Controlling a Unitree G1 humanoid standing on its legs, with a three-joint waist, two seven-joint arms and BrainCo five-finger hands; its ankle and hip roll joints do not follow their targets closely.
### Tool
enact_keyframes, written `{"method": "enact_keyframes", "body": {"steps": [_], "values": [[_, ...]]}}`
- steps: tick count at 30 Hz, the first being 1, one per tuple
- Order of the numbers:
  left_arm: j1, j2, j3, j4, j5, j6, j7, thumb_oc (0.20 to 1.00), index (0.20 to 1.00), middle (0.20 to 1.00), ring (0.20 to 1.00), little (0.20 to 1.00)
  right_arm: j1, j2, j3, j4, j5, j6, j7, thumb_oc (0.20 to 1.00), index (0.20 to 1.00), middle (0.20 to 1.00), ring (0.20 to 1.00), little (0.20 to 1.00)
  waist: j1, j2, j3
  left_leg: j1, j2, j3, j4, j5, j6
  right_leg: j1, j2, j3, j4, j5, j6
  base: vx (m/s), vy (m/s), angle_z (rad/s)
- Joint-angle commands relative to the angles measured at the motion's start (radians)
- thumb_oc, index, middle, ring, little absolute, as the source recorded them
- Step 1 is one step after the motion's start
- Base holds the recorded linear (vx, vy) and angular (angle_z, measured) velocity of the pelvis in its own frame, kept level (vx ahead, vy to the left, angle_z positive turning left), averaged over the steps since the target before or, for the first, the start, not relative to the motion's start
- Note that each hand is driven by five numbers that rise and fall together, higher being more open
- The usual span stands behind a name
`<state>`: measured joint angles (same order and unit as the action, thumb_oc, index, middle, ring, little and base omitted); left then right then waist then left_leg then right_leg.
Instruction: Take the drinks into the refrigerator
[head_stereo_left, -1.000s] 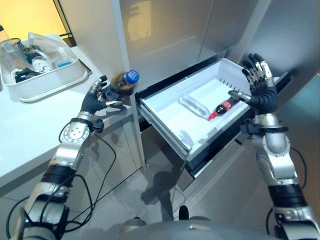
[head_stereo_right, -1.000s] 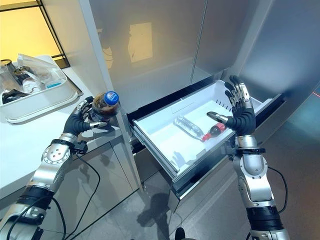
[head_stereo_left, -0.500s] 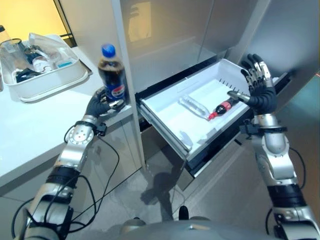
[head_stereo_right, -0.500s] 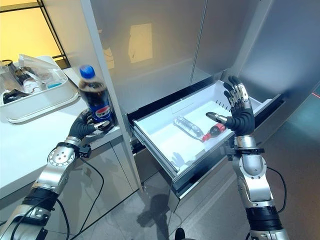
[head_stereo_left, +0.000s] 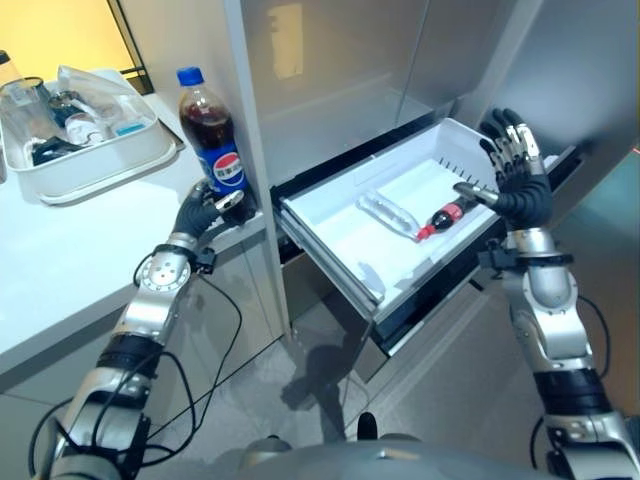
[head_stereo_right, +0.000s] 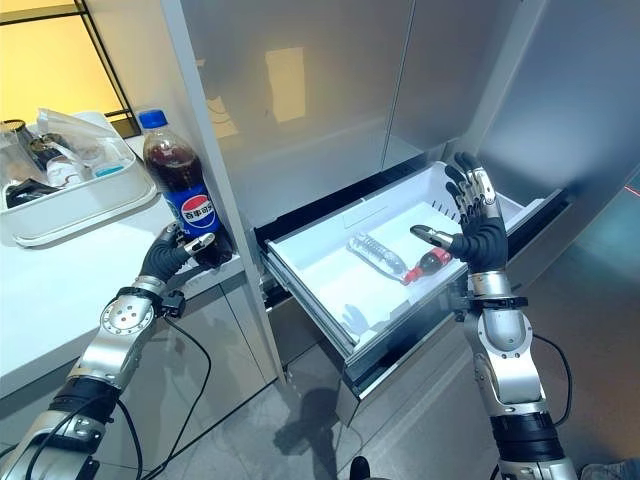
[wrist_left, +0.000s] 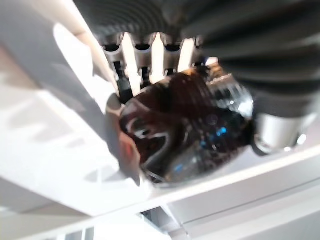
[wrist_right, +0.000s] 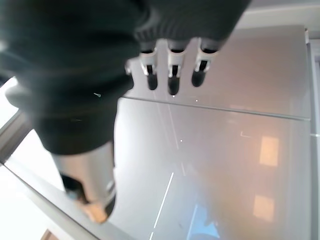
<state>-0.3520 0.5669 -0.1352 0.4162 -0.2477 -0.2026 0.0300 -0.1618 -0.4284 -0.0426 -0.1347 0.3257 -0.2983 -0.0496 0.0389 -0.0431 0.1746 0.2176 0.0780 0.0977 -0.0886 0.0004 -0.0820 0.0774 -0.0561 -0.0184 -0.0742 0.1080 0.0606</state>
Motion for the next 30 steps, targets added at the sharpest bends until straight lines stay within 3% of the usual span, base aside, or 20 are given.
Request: {"method": "enact_keyframes", "body": {"steps": [1, 5, 10, 20, 30], "values": [[-0.089, -0.025, -0.037, 0.025, 0.016, -0.025, -0.006, 0.200, 0.200, 0.200, 0.200, 0.200, -0.034, -0.007, -0.050, -0.097, 0.006, -0.034, 0.003, 1.000, 1.000, 1.000, 1.000, 1.000, -0.019, 0.006, 0.003, -0.001, -0.003, -0.048, 0.001, -0.075, 0.028, -0.021, -0.096, -0.068, 0.174, -0.090, 0.092, 0.00, 0.000, 0.00], [-0.089, -0.029, -0.037, 0.021, 0.007, -0.028, -0.004, 0.200, 0.200, 0.200, 0.200, 0.200, -0.033, -0.006, -0.050, -0.096, 0.008, -0.035, 0.003, 1.000, 1.000, 1.000, 1.000, 1.000, -0.019, 0.004, 0.003, -0.001, -0.001, -0.048, 0.001, -0.074, 0.028, -0.020, -0.094, -0.068, 0.174, -0.091, 0.091, 0.00, -0.009, 0.01], [-0.052, -0.033, -0.006, -0.064, -0.099, -0.052, -0.026, 0.200, 0.200, 0.200, 0.200, 0.200, -0.031, -0.009, -0.058, -0.089, 0.011, -0.036, 0.003, 1.000, 1.000, 1.000, 1.000, 1.000, -0.015, 0.003, 0.003, -0.001, 0.002, -0.047, 0.001, -0.073, 0.026, -0.020, -0.092, -0.068, 0.171, -0.089, 0.089, -0.01, -0.003, 0.00], [0.106, -0.096, 0.100, -0.358, -0.466, -0.080, -0.120, 0.200, 0.200, 0.200, 0.200, 0.200, -0.023, -0.003, -0.056, -0.058, 0.028, -0.026, 0.015, 1.000, 1.000, 1.000, 1.000, 1.000, 0.003, 0.004, 0.008, -0.007, 0.000, -0.042, 0.001, -0.070, 0.030, -0.022, -0.095, -0.062, 0.160, -0.079, 0.090, -0.02, -0.004, 0.00], [0.185, -0.121, 0.136, -0.535, -0.555, -0.082, -0.195, 0.200, 0.200, 0.200, 0.200, 0.200, -0.008, -0.013, -0.068, -0.034, 0.017, -0.016, 0.040, 1.000, 1.000, 1.000, 1.000, 1.000, 0.014, 0.002, 0.018, -0.016, -0.007, -0.051, 0.001, -0.063, 0.034, -0.033, -0.104, -0.069, 0.174, -0.073, 0.087, -0.01, 0.000, 0.00]]}}
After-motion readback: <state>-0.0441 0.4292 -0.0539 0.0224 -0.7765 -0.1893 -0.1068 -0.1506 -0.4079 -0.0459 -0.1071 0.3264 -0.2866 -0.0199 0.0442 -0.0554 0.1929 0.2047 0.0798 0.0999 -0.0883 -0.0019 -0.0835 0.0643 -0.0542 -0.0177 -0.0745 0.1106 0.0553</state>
